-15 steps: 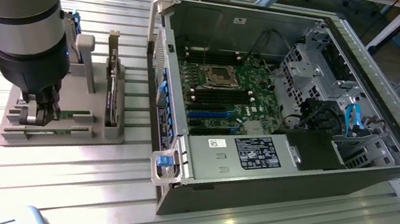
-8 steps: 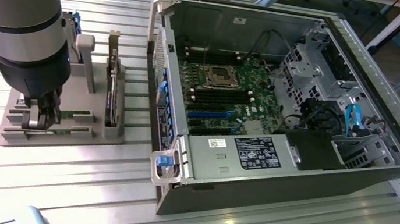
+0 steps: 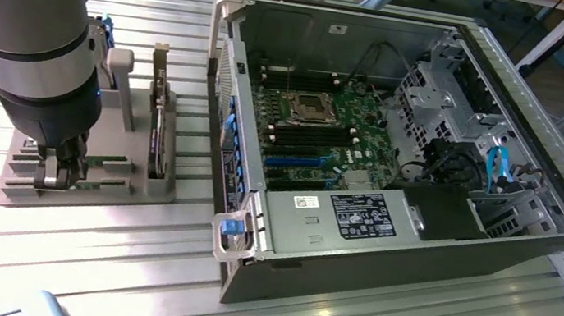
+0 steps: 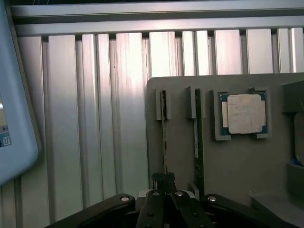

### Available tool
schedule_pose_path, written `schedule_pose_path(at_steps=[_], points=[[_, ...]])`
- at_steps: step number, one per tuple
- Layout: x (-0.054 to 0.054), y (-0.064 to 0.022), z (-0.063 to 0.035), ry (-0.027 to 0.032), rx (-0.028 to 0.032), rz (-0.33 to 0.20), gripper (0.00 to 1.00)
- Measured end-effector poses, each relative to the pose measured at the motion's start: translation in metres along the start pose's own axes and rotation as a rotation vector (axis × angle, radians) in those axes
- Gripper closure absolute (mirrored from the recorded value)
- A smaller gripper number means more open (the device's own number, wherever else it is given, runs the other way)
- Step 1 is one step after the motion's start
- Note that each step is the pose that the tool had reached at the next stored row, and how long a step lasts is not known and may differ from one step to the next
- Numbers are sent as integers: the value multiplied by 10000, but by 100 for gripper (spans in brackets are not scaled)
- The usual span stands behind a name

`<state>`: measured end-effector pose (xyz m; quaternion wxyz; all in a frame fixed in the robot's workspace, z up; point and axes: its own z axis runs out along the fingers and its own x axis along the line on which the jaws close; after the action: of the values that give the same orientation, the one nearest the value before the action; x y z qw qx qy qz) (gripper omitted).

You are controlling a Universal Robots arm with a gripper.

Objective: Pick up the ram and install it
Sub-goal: 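Pick up the ram and move it above insertion slot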

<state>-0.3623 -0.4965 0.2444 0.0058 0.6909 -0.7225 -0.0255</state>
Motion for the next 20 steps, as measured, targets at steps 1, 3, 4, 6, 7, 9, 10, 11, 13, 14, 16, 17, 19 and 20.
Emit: schedule_pose_path(at_steps=[1, 3, 4, 6, 7, 9, 10, 11, 13, 14, 16, 17, 19, 20], points=[[0, 0, 0, -1, 0, 0, 90], [0, 0, 1, -1, 1, 0, 90], [0, 0, 1, -1, 1, -1, 90], [0, 0, 1, -1, 1, 0, 90], [0, 0, 1, -1, 2, -1, 89], [0, 0, 1, -1, 2, -1, 84], [0, 0, 1, -1, 2, 0, 76], [0, 0, 1, -1, 1, 0, 76], [0, -1, 1, -2, 2, -1, 76], [0, 0, 1, -1, 2, -1, 76], [0, -1, 2, 7, -4, -202, 76], [0, -1, 3, 13, -7, -333, 76], [0, -1, 4, 20, -11, -457, 76], [-2, -2, 12, 16, -8, -458, 76]])
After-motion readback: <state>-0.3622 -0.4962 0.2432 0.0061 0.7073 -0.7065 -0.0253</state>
